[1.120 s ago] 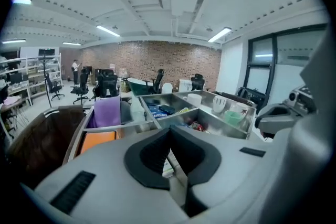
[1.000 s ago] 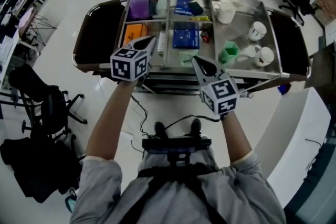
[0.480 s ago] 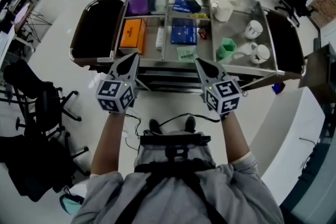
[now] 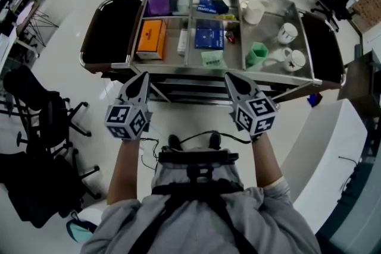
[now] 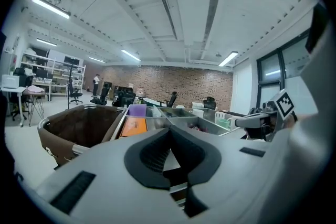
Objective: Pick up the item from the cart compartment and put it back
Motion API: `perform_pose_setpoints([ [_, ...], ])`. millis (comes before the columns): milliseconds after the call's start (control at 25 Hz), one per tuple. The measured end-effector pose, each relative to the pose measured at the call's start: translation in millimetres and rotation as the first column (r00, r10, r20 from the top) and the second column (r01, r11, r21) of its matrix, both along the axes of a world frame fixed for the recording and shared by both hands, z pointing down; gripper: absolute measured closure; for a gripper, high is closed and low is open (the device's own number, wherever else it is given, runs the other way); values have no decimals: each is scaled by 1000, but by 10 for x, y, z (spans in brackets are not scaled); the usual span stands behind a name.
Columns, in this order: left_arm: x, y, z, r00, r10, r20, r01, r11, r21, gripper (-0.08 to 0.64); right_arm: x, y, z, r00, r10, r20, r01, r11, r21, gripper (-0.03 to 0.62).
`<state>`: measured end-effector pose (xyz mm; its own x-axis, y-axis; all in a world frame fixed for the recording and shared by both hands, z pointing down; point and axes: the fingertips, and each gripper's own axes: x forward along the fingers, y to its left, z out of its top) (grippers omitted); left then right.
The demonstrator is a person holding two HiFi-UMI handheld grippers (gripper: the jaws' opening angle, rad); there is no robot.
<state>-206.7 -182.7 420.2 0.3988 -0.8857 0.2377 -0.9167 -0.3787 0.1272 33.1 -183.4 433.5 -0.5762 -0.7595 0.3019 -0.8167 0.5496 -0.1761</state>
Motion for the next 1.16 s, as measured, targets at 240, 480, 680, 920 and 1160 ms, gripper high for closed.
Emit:
perform_pose_setpoints([
  [240,-31,55,24,1000,-10,3,10,1000,5,557,-6,60,19,1000,-5,-9,5,1000,5,583],
  [480,-13,96,-25,1000,-10,7,10,1000,9,557,10,96,8,1000,6,-23,-6,1000,9,583],
  [680,-5,144,-19,1000,-11,20,11,1000,7,557,17,116,8,1000,7,-31,-6,1000,16,583],
  [920,-48,189,11,1000,-16,6,16,1000,0,557,-5,140,3,1000,4,-28,-4,1000,23,583],
  [1160,-103,232,26,999,-31,14,32,999,-13,557,-33,123,-17,1000,0,-25,1,1000,29,583],
])
